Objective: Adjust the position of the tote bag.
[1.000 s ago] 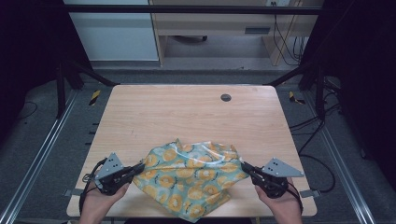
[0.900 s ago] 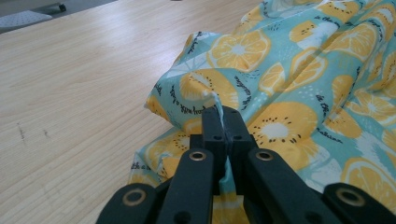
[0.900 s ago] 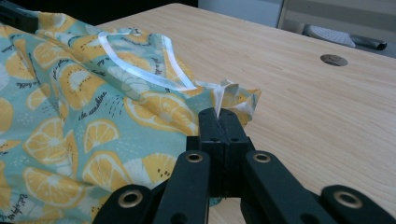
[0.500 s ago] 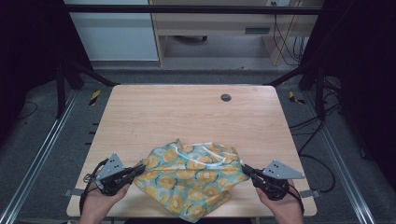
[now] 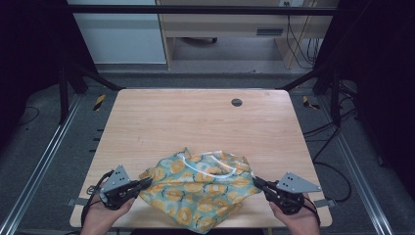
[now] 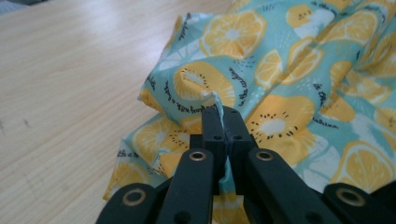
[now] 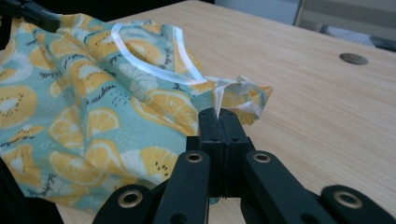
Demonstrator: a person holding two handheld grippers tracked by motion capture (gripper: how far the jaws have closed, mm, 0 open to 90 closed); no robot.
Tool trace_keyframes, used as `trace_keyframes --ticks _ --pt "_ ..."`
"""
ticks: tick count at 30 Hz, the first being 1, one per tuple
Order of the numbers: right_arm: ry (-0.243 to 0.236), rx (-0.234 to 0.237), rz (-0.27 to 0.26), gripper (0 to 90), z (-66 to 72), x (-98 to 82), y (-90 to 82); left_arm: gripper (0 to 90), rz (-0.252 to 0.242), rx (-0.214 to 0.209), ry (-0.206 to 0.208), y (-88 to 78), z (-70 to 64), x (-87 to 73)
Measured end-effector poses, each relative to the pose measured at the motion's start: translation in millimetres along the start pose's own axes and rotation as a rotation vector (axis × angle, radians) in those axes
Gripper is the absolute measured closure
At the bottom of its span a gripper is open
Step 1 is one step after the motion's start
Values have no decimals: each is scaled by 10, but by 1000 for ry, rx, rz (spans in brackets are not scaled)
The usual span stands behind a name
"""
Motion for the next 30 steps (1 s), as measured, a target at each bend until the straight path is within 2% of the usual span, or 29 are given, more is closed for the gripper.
trace_keyframes --ticks 1,3,6,7,10,16,18,20,26,30 --pt "-4 6 23 900 8 -26 14 900 21 -10 7 24 -1 -18" --pt "-7 11 35 900 8 -39 23 900 37 -13 14 43 -6 -33" --pt "-17 18 105 900 6 -115 83 900 80 -22 36 101 -23 -68" --pt "-17 18 105 900 6 -115 83 900 80 -22 36 101 -23 -68" --pt "-32 29 144 900 18 -155 138 900 124 -26 68 180 -37 -105" --pt "-43 43 241 900 28 -254 297 900 173 -24 86 308 -37 -153" --pt "-45 50 255 900 17 -271 332 900 190 -22 91 365 -29 -171" --pt "-50 60 298 900 7 -319 432 900 211 -10 97 444 -8 -195" --pt "-46 47 325 900 -58 -359 542 900 221 19 95 540 49 -214" --pt "-40 29 334 900 -110 -363 605 900 221 42 111 615 74 -216"
Point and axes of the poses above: each handheld gripper's, and its own axes: y roughly forward along the jaws, x roughly out of its top, z roughly to its left, the point moved 1 cm from there along y, roughly forward along the jaws, and after that the axes turned 15 degrees about -z, right-handed, at the moved point
